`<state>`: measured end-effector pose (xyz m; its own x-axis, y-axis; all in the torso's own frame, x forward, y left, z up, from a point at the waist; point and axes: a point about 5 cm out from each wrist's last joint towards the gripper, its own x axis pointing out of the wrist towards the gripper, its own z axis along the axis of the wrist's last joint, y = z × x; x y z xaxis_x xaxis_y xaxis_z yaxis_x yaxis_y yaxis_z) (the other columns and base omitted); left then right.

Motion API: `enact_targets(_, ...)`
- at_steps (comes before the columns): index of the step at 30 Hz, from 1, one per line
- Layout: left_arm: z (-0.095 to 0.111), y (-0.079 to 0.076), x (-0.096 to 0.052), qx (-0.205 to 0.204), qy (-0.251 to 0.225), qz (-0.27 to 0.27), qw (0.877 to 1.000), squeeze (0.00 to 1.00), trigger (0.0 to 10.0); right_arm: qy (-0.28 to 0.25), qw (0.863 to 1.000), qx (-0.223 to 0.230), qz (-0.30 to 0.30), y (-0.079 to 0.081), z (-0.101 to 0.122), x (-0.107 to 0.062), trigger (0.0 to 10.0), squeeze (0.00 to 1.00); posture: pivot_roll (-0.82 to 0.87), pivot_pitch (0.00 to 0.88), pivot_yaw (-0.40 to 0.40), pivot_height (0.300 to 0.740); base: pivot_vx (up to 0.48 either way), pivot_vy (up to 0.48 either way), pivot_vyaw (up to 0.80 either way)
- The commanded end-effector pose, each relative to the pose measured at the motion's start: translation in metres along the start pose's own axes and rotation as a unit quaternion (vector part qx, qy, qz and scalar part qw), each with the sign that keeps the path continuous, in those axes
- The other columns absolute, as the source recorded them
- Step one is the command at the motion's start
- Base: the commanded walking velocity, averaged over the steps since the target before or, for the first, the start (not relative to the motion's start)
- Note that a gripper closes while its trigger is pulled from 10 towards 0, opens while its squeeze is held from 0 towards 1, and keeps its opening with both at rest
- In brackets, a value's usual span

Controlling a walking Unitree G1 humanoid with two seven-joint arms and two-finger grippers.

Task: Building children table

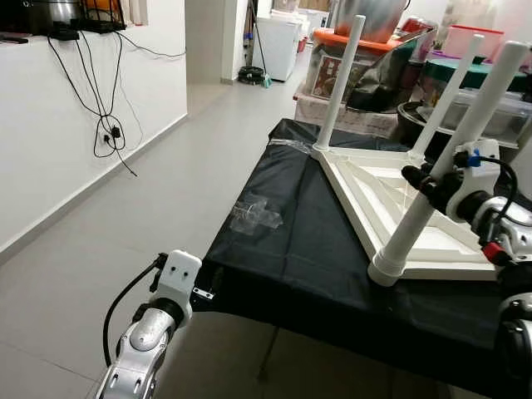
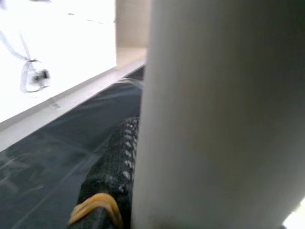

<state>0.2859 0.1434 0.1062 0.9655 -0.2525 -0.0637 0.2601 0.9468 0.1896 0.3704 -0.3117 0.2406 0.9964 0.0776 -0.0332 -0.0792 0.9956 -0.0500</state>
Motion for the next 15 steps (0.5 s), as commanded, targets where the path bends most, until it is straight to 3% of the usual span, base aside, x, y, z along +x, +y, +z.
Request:
enact_targets(1, -0.003, -0.003, 0.0, 0.006, 0.006, -0.009, 1.0, 0.0, 10.0, 0.024, 0.997, -0.025, -0.073, -0.003, -0.009, -0.002, 0.0, 0.0, 0.11, 0.0, -0.142, 0.74, 0.0, 0.0, 0.0)
enact_targets(4, -0.005, -0.004, -0.001, 0.005, 0.009, -0.01, 1.0, 0.0, 10.0, 0.017, 0.989, -0.015, -0.149, 0.011, -0.02, -0.004, 0.0, 0.0, 0.11, 0.0, -0.139, 0.74, 0.0, 0.0, 0.0)
enact_targets(6, -0.006, -0.005, -0.001, 0.004, 0.01, -0.01, 1.0, 0.0, 10.0, 0.015, 0.982, 0.03, -0.185, 0.03, -0.032, -0.004, 0.0, 0.0, 0.11, 0.0, -0.141, 0.74, 0.0, 0.0, 0.0)
enact_targets(7, -0.006, -0.005, -0.001, 0.004, 0.01, -0.01, 1.0, 0.0, 10.0, 0.015, 0.982, 0.03, -0.185, 0.03, -0.032, -0.004, 0.0, 0.0, 0.11, 0.0, -0.141, 0.74, 0.0, 0.0, 0.0)
enact_targets(9, -0.007, -0.006, -0.001, 0.002, 0.014, -0.009, 1.0, 0.0, 10.0, 0.027, 0.972, 0.067, -0.224, 0.051, -0.046, -0.001, 0.0, 0.0, 0.11, 0.0, -0.135, 0.74, 0.0, 0.0, 0.0)
enact_targets(12, -0.007, -0.007, -0.001, 0.001, 0.015, -0.009, 1.0, 0.0, 10.0, 0.033, 0.969, 0.074, -0.233, 0.058, -0.05, 0.0, 0.0, 0.0, 0.11, 0.0, -0.135, 0.74, 0.0, 0.0, 0.0)
enact_targets(13, -0.008, -0.005, -0.001, 0.003, 0.02, -0.006, 1.0, 0.0, 10.0, 0.046, 0.965, 0.083, -0.246, 0.076, -0.053, 0.004, 0.0, 0.0, 0.1, 0.0, -0.142, 0.74, 0.0, 0.0, 0.0)
enact_targets(15, -0.009, -0.004, -0.001, 0.004, 0.021, -0.004, 1.0, 0.0, 10.0, 0.048, 0.964, 0.084, -0.248, 0.081, -0.052, 0.005, 0.0, 0.0, 0.1, 0.0, -0.142, 0.74, 0.0, 0.0, 0.0)
